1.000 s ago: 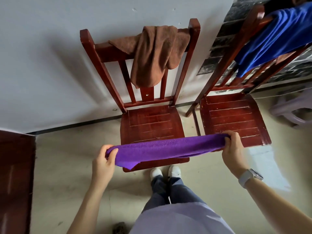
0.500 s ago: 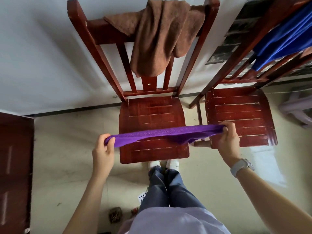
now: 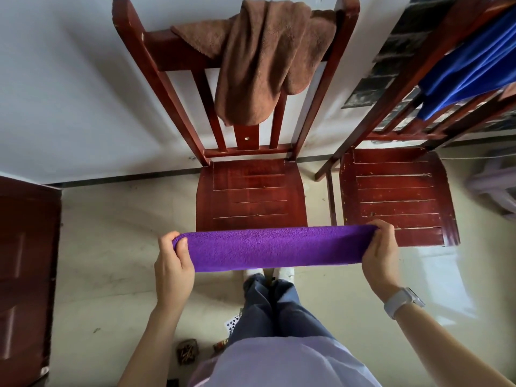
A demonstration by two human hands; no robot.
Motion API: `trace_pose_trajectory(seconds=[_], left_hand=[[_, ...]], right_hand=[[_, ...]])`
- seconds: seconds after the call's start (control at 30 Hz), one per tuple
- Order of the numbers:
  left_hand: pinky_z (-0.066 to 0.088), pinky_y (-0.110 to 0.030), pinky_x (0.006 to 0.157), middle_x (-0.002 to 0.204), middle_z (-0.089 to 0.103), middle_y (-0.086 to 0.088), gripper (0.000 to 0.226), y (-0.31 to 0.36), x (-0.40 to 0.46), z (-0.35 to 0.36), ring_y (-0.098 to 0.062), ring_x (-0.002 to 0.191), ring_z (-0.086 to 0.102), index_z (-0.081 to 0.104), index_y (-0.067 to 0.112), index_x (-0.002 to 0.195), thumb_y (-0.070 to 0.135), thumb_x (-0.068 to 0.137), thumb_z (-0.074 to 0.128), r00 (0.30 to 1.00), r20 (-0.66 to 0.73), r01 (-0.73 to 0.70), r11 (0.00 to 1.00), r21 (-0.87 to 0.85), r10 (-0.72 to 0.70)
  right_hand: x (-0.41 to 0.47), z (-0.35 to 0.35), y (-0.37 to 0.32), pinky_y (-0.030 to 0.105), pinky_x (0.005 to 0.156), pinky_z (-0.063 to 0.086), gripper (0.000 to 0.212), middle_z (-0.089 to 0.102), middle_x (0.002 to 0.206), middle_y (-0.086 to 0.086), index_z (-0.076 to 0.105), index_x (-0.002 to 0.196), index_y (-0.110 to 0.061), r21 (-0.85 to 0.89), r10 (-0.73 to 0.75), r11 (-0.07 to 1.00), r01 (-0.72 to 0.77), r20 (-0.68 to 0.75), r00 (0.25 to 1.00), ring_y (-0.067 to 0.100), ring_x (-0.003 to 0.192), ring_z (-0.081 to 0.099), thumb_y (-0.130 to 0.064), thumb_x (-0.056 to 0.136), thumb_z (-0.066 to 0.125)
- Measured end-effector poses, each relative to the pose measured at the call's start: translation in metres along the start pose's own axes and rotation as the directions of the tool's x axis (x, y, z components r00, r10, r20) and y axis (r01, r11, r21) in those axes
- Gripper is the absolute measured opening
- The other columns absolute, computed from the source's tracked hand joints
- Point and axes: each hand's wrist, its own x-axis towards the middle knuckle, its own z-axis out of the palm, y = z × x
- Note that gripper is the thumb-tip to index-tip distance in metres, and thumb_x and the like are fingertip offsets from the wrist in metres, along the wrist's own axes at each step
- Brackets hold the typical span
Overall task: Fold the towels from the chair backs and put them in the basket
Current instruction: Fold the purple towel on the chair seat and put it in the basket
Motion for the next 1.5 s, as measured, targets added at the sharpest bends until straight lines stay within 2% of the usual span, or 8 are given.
trace_pose_trajectory(seconds=[0.23,0.47,0.67,0.87,1.0,1.3,1.4,1.5], left_hand=[[0.035,-0.028,0.072,0.097,0.061,-0.026,0.018,-0.018,0.036,0.033,-0.041,0.087,0.057,0.051,-0.008,0.104,0.005,0.093,0.046,0.995,-0.013,0.101,0.994,-0.035,-0.101],[0.035,-0.030,0.074,0.099,0.061,-0.025,0.021,-0.081,0.128,0.118,-0.037,0.092,0.055,0.055,-0.004,0.104,0.013,0.093,0.048,0.964,0.058,0.260,0.965,-0.040,-0.258],[0.041,-0.032,0.075,0.098,0.065,-0.023,0.024,-0.123,0.190,0.185,-0.037,0.093,0.058,0.062,0.000,0.101,0.019,0.091,0.053,0.962,0.030,0.271,0.962,-0.023,-0.271],[0.042,-0.029,0.087,0.118,0.062,-0.013,0.034,-0.139,0.218,0.220,-0.027,0.106,0.058,0.053,0.009,0.123,0.020,0.091,0.053,0.940,0.055,0.340,0.934,-0.110,-0.335],[0.043,-0.033,0.091,0.124,0.056,-0.017,0.037,-0.156,0.177,0.221,-0.029,0.109,0.057,0.049,0.005,0.125,0.014,0.089,0.054,0.892,0.071,0.450,0.891,-0.064,-0.446],[0.041,-0.047,0.093,0.113,0.056,-0.032,0.035,-0.201,-0.013,0.209,-0.044,0.110,0.051,0.056,-0.011,0.109,0.009,0.081,0.062,0.553,-0.015,0.829,0.549,0.108,-0.833],[0.042,-0.044,0.085,0.112,0.055,-0.035,0.044,-0.211,-0.035,0.218,-0.044,0.106,0.054,0.048,-0.016,0.112,0.014,0.085,0.062,0.433,0.084,0.901,0.433,-0.019,-0.897],[0.046,-0.035,0.074,0.086,0.062,-0.023,0.027,-0.221,-0.039,0.220,-0.037,0.088,0.064,0.055,-0.009,0.089,0.017,0.086,0.061,0.411,0.141,0.910,0.395,-0.127,-0.901]], right_hand=[[0.038,0.030,0.001,0.036,0.079,0.041,0.024,0.060,0.100,0.015,0.054,0.108,-0.002,-0.077,0.014,0.997,-0.011,0.036,0.999,0.031,0.089,0.055,-0.006,0.096,0.033],[0.128,0.128,0.027,0.035,0.074,0.040,0.028,0.067,0.100,0.016,0.061,0.109,-0.007,-0.244,-0.050,0.968,0.066,0.073,0.996,0.036,0.091,0.053,-0.006,0.092,0.039],[0.187,0.207,0.057,0.015,0.064,0.032,0.028,0.067,0.100,0.020,0.063,0.108,-0.005,-0.103,0.140,0.986,-0.134,0.055,0.989,0.031,0.087,0.060,-0.007,0.093,0.039],[0.217,0.249,0.071,0.046,0.091,0.049,0.039,0.060,0.119,0.017,0.046,0.130,-0.012,0.065,0.345,0.932,-0.356,0.138,0.929,0.035,0.102,0.061,-0.009,0.093,0.037],[0.176,0.244,0.093,0.049,0.096,0.045,0.039,0.053,0.125,0.014,0.044,0.129,-0.011,-0.020,0.445,0.893,-0.450,0.185,0.876,0.034,0.109,0.057,-0.007,0.091,0.037],[0.016,0.213,0.164,0.036,0.074,0.040,0.018,0.060,0.088,0.017,0.058,0.096,0.001,-0.379,0.668,0.737,-0.561,0.281,0.689,0.035,0.088,0.056,-0.014,0.087,0.053],[-0.007,0.217,0.175,0.030,0.068,0.034,0.015,0.052,0.076,0.009,0.055,0.092,0.000,-0.391,0.671,0.734,-0.555,0.292,0.681,0.027,0.076,0.048,-0.014,0.085,0.057],[-0.012,0.223,0.178,0.029,0.066,0.033,0.007,0.050,0.071,0.006,0.051,0.085,-0.007,-0.342,0.682,0.726,-0.596,0.255,0.685,0.024,0.074,0.046,-0.011,0.084,0.057]])
